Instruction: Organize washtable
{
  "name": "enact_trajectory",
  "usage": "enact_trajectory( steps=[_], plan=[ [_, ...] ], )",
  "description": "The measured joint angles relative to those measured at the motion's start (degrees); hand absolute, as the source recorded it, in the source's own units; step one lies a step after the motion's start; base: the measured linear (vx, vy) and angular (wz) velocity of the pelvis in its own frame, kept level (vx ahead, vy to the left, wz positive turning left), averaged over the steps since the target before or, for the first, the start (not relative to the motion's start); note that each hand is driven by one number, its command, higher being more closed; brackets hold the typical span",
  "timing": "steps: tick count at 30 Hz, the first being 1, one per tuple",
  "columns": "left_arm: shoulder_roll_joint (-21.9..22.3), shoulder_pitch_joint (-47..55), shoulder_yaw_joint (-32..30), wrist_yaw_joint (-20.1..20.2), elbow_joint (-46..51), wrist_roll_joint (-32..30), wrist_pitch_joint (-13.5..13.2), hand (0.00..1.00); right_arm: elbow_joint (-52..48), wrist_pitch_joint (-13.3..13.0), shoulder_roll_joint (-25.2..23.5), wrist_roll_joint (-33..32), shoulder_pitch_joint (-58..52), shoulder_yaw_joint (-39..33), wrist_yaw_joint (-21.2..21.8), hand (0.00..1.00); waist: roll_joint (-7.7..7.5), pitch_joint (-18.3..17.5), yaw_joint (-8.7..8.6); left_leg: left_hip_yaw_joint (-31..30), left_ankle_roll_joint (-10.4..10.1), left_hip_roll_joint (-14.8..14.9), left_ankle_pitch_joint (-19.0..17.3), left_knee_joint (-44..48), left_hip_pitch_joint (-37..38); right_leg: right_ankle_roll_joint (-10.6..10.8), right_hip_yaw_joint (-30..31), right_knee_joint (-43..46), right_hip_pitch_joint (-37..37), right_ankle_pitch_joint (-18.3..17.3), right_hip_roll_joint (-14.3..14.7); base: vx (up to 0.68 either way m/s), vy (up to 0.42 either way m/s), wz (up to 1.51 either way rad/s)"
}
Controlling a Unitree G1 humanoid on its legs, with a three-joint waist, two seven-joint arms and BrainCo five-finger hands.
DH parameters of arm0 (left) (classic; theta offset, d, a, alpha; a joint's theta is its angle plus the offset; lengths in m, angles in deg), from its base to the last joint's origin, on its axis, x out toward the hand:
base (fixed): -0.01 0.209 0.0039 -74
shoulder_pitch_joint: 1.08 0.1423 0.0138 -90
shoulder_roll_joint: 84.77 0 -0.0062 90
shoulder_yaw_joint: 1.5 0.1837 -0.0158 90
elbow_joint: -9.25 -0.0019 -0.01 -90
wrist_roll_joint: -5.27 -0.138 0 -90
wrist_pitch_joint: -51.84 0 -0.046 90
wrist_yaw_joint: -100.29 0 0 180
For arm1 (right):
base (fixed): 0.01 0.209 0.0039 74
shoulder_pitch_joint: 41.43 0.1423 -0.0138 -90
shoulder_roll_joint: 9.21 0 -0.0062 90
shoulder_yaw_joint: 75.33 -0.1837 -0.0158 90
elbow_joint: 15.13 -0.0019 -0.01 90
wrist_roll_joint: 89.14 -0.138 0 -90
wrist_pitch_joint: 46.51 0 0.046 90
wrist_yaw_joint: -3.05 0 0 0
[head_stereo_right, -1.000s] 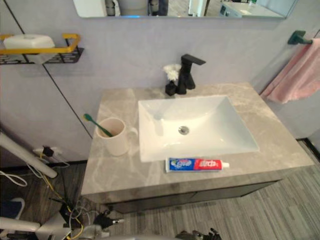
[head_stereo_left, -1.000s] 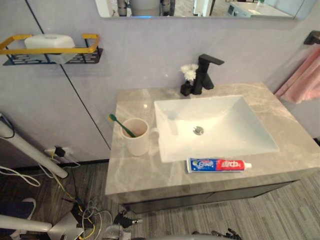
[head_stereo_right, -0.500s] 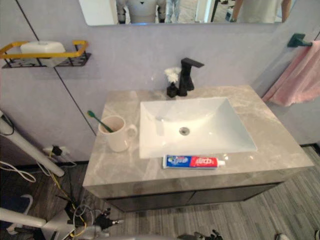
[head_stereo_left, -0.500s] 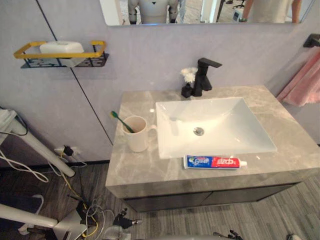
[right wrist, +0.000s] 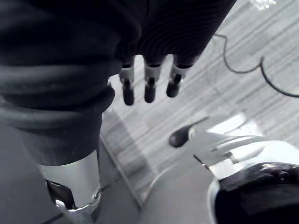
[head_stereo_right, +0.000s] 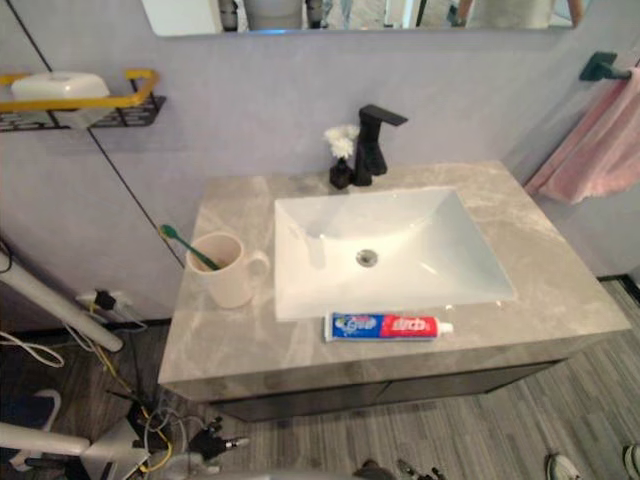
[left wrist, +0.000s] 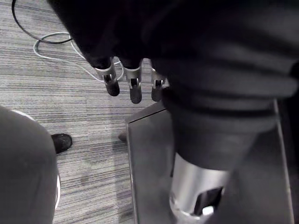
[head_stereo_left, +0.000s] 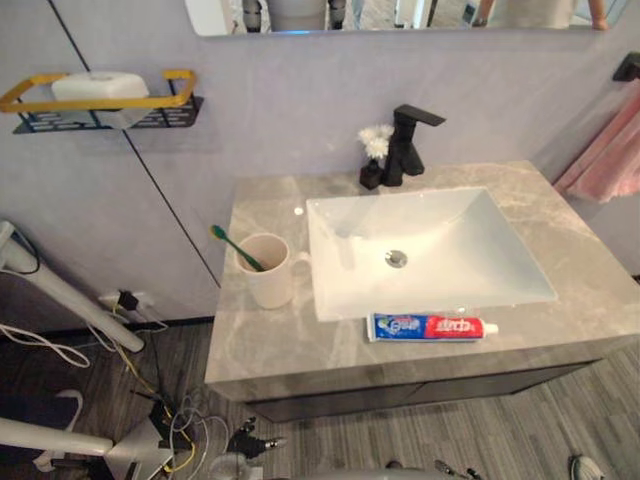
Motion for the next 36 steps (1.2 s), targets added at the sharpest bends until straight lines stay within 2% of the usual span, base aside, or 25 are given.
enact_trajectory(
  steps=[7,10,15,21,25,27,33,35,36],
  plan=[
    [-0.04,-0.02,-0.31,-0.25,-0.28,0.57,-0.37,0.00,-3.54,-1.34,0.58,-1.12,-0.43,-5.41,-0.59,0.00,-0.13,0.04,-0.02,0.02,-0.01,0.13,-0.01,0.07,0.00,-0.02,-0.69,0.12,-0.19,0.02,-0.06,-0.01,-0.049,0.01],
    [-0.10,0.27,-1.30,-0.66,0.21,0.60,-0.39,0.00,-11.19,-1.42,1.45,-1.10,-1.81,-9.04,-1.08,0.00,-0.42,0.11,-0.03,0.60,-0.02,0.22,-0.05,0.24,-0.24,-0.02,0.18,1.03,-1.23,0.02,-0.05,-0.07,-0.033,-0.12],
    [-0.49,1.30,-3.65,-1.09,1.49,1.45,-0.62,0.00,-23.12,-1.65,5.72,-0.47,-3.09,-14.47,-1.31,0.00,-1.17,0.14,-0.26,1.52,0.15,0.30,-0.18,0.92,-1.09,-0.01,1.13,2.32,-3.02,0.02,-0.21,-0.10,-0.025,-0.11],
    [-0.68,3.56,-5.84,-1.05,3.10,2.58,-0.64,0.00,-43.23,-1.55,10.24,6.48,-6.28,-19.07,-1.29,0.00,-1.32,-0.68,-1.62,1.36,0.24,0.39,-0.19,1.69,-2.60,0.02,1.14,3.26,-4.67,-0.01,-0.21,-0.04,-0.024,0.00],
    [-0.68,4.47,-5.84,-1.01,3.80,2.57,-0.61,0.00,-51.58,-1.46,13.06,10.35,-6.94,-22.54,-1.19,0.00,-1.36,-1.31,-2.28,1.33,0.24,0.43,-0.20,1.75,-2.63,0.02,1.06,3.27,-4.64,-0.01,-0.18,0.00,0.000,0.00],
    [-0.80,4.80,-5.89,-0.97,3.83,2.56,-0.59,0.00,-56.64,-1.45,16.00,12.84,-7.02,-23.04,-1.09,0.00,-1.51,-1.36,-3.10,1.31,0.24,0.43,-0.20,1.91,-2.62,0.02,1.03,3.54,-4.68,-0.01,-0.20,0.00,0.000,0.00],
    [-0.79,5.24,-5.76,-0.14,3.89,2.54,-0.60,0.00,-67.52,-1.94,24.56,15.62,-7.22,-23.36,0.69,0.00,-2.53,-2.06,-3.20,1.25,0.23,0.46,-0.23,2.39,-2.44,0.03,1.11,4.13,-4.60,-0.02,-0.25,-0.05,-0.019,-0.01],
    [-0.72,5.97,-5.61,0.30,4.82,2.48,-0.68,0.00,-70.74,-4.19,31.48,16.71,-6.30,-19.61,1.71,0.00,-2.77,-2.31,-3.23,1.05,0.24,0.23,-0.22,2.45,-2.25,0.06,0.99,4.25,-4.40,-0.05,-0.43,-0.09,-0.016,0.01],
    [-0.69,6.00,-5.54,0.37,4.83,2.47,-0.72,0.00,-71.04,-4.81,32.92,16.95,-5.91,-18.33,2.05,0.00,-2.87,-2.37,-3.23,0.91,0.25,0.17,-0.21,2.43,-2.26,0.06,0.86,4.27,-4.38,-0.05,-0.48,-0.07,-0.014,0.08]
  ],
)
